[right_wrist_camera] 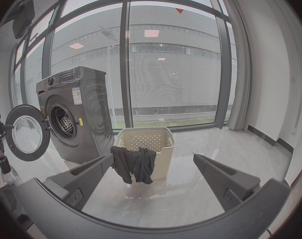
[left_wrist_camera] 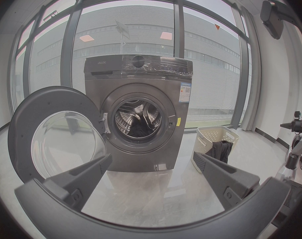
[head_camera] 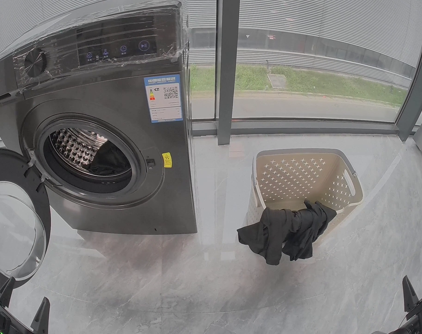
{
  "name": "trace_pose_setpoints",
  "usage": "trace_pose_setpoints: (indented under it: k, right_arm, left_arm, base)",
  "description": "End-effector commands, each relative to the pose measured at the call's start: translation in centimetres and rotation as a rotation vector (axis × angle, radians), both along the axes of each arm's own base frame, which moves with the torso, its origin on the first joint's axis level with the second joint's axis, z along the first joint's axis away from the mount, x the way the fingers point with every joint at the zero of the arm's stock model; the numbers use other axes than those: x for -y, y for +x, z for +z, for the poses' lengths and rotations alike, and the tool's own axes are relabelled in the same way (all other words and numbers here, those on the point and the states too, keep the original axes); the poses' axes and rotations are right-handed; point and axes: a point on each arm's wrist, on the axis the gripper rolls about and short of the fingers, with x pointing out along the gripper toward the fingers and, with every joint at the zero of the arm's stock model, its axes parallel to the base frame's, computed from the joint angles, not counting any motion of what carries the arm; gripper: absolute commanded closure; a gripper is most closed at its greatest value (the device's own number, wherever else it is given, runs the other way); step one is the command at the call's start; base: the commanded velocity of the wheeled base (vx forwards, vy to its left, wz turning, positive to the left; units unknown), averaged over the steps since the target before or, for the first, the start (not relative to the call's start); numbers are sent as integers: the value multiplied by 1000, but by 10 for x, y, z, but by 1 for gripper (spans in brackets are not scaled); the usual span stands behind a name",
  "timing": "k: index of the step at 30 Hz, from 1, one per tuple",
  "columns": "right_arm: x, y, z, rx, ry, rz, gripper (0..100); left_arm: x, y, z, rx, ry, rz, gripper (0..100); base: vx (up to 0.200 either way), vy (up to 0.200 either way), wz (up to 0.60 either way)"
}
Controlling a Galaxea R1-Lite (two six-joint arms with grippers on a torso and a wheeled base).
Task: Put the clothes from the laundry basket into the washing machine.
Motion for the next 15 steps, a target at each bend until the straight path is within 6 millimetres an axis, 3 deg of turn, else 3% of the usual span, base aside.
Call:
trace_pose_setpoints:
  k: [1,8,15]
  right_arm:
    - [0,0,-5,-3,0,0,0]
    - [0,0,-5,-3,0,0,0]
    - [0,0,-5,-4,-24,9,0]
  left_arm:
    - [0,0,-5,-3,-2,-2,0]
    - [0,0,-5,-3,5,-2,0]
    - [0,0,-5,-3,2,-2,0]
  base:
    - [0,-200,0]
    - [0,-200,0]
    - [0,0,0]
